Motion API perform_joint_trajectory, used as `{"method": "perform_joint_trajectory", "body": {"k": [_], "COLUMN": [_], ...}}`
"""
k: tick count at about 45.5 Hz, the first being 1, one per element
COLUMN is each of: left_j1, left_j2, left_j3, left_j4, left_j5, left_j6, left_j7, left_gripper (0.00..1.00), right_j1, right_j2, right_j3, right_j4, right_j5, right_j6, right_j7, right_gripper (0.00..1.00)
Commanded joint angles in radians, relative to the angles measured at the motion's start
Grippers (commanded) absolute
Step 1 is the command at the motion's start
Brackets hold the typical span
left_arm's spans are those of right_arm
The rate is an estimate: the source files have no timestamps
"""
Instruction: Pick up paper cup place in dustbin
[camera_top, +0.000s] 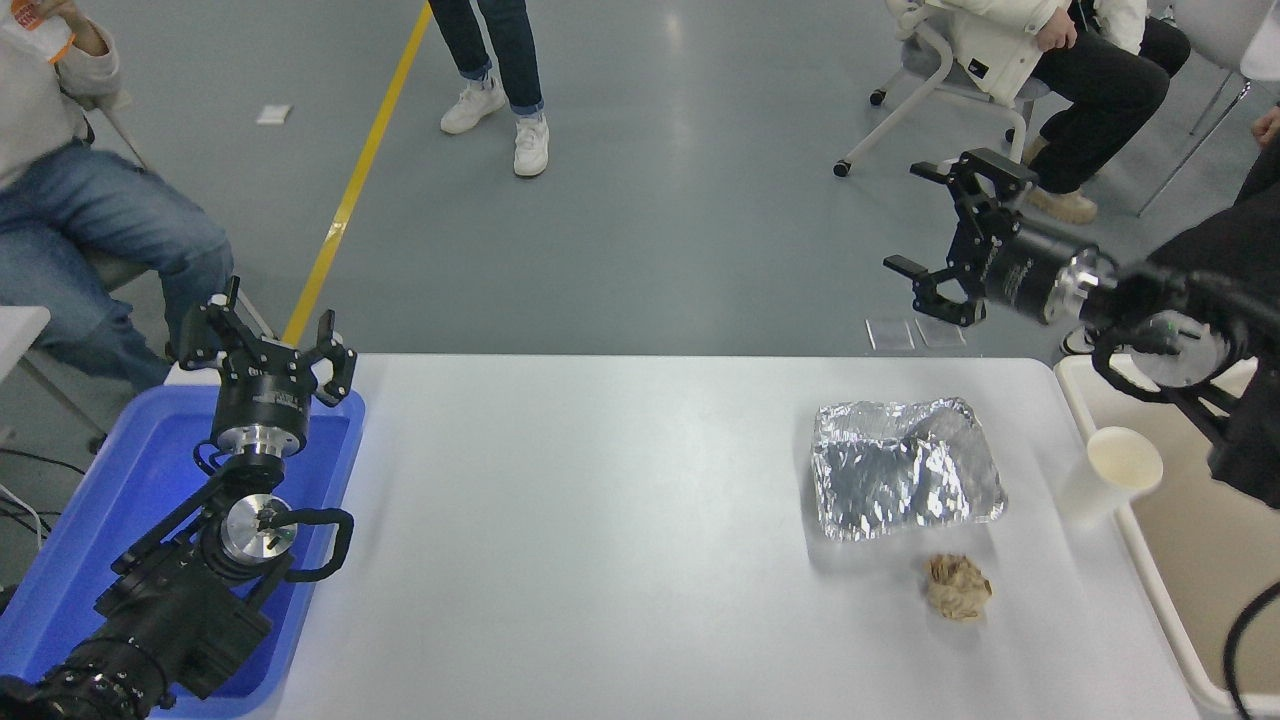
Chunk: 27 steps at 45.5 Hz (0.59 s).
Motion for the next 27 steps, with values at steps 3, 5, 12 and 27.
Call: {"method": "perform_joint_trajectory", "body": {"k": [3,5,12,27], "left_j1": [0.002,0.0,0.002,0.002], "left_j2": [0.0,0.0,0.0,0.0], "left_j3": [0.0,0.0,-0.002,-0.002], "left_j4": [0.0,-0.001,0.0,0.0], "left_j5": [0.001,0.001,0.001,0.001], "left_j6": [0.0,0.0,0.0,0.0], "left_j7": [0.0,0.0,0.0,0.0], "left_gripper": [0.99,0.99,0.99,0.99], "right_j1": [0.446,0.515,0.742,1.082], "right_j2": [-0.107,-0.107,-0.093,-0.077], "right_j3": [-0.593,-0.656,-0.872,-1.122], "right_j4": [0.206,0.249,0.404,0.702], "right_j5": [-0.155,-0.184,-0.288,-0.338], "right_j6": [0.045,0.06,0.141,0.29], "right_j7": [0.0,0.0,-0.002,0.001], "right_gripper": [1.0,1.0,1.0,1.0]}}
